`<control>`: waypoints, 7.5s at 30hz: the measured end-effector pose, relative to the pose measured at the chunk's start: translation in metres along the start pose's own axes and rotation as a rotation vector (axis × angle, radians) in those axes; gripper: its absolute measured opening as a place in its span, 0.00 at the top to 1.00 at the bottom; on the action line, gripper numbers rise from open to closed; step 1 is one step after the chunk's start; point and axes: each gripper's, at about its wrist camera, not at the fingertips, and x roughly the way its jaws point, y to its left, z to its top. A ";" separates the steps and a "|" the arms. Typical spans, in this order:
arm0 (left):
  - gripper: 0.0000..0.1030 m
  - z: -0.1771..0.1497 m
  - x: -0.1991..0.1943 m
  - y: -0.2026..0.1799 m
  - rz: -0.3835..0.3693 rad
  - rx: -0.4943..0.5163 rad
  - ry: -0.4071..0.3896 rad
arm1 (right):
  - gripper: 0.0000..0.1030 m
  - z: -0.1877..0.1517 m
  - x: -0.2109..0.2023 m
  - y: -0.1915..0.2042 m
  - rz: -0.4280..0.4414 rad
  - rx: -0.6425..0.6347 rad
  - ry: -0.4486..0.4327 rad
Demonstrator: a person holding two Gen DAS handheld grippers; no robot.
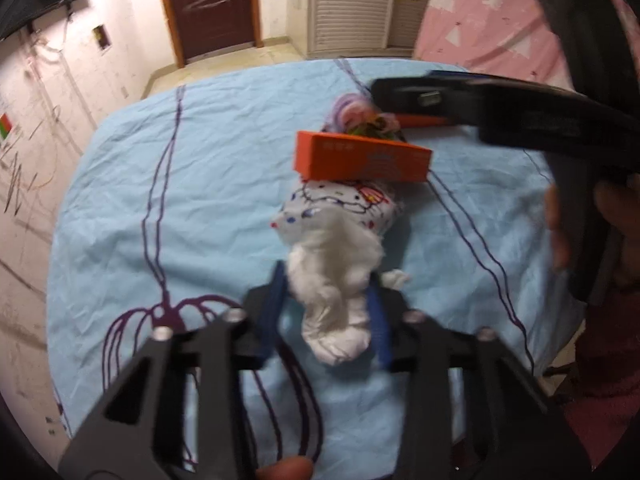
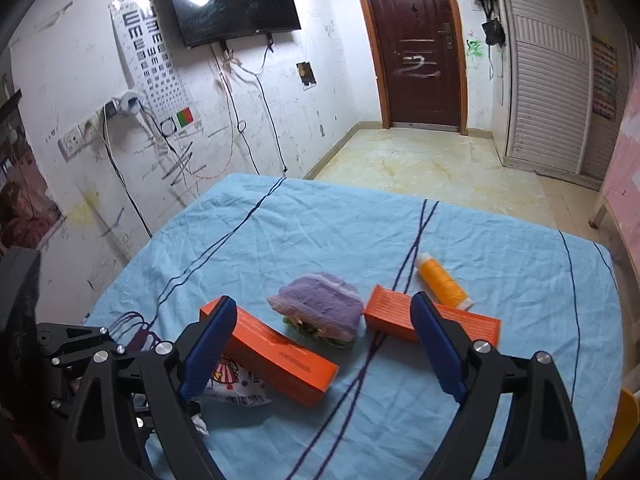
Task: Collect trash
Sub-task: 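Grasp the white tissue with the left tool while the right tool grasps the purple cloth, then carry the tissue and purple cloth over the yellow bin, then open both tools to drop the tissue and cloth into the bin, then move both open tools back over the bed, then grasp the Hello Kitty snack bag with the left tool while the right tool grasps the long orange box, then carry the Hello Kitty bag and orange box to the yellow bin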
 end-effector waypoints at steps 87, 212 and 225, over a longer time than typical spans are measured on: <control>0.76 0.130 0.005 -0.287 -0.353 0.239 -0.183 | 0.89 -0.202 -0.214 -0.276 -0.400 0.629 -0.354; 0.55 0.081 -0.012 -0.084 -0.089 0.110 -0.187 | 0.15 -0.066 -0.136 -0.165 -0.346 0.450 -0.257; 0.55 0.102 -0.003 -0.166 -0.122 0.225 -0.182 | 0.15 -0.132 -0.177 -0.231 -0.434 0.595 -0.295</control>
